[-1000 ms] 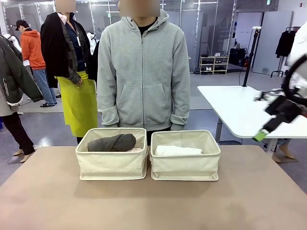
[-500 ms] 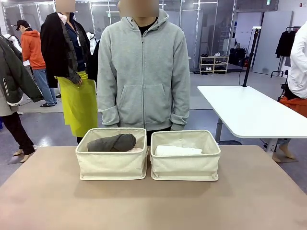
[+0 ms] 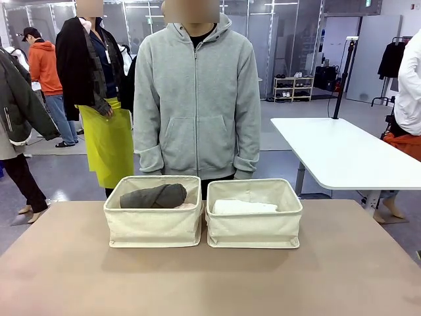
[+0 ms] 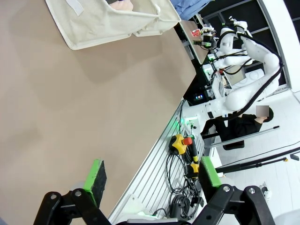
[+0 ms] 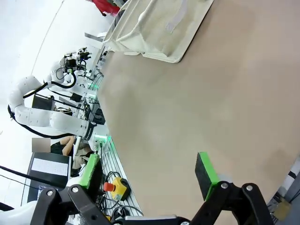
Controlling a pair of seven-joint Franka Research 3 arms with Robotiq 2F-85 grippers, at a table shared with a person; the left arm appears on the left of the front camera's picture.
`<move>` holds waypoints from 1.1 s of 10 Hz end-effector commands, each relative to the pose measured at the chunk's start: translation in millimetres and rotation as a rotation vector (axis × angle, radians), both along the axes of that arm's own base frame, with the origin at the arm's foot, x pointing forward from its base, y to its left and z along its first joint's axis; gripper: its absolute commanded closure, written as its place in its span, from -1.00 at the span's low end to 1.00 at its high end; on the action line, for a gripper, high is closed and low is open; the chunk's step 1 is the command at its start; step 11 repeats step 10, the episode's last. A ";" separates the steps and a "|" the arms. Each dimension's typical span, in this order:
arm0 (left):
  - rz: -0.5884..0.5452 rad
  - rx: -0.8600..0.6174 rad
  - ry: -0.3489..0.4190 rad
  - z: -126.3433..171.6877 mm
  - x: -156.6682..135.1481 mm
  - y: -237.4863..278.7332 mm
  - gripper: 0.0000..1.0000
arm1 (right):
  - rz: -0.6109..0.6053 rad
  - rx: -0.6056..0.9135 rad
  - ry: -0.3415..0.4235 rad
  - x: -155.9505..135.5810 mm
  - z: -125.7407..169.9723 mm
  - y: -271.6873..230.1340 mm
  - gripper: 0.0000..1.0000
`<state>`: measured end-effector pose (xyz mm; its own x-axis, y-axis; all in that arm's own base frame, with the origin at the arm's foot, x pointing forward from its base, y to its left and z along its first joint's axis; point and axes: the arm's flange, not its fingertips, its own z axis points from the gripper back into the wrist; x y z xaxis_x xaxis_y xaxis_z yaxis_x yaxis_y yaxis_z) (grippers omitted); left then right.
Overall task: Divide the towels into two baskets.
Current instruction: Pick up one hotel-folded towel from the bottom of the table and place it in the Fabric basket indicated by the person.
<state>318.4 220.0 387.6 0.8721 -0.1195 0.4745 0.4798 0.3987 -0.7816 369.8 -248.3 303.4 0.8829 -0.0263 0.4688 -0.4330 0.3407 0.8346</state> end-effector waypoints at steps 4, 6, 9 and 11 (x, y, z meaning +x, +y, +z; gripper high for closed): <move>-0.001 0.004 0.002 3.3 -3.1 2.2 -1.00 | -0.008 -0.012 0.003 -4.5 10.2 -3.4 -1.00; -0.001 0.004 0.002 3.3 -3.1 2.2 -1.00 | -0.008 -0.012 0.003 -4.5 10.2 -3.4 -1.00; -0.001 0.004 0.002 3.3 -3.1 2.2 -1.00 | -0.008 -0.012 0.003 -4.5 10.2 -3.4 -1.00; -0.001 0.004 0.002 3.3 -3.1 2.2 -1.00 | -0.008 -0.012 0.003 -4.5 10.2 -3.4 -1.00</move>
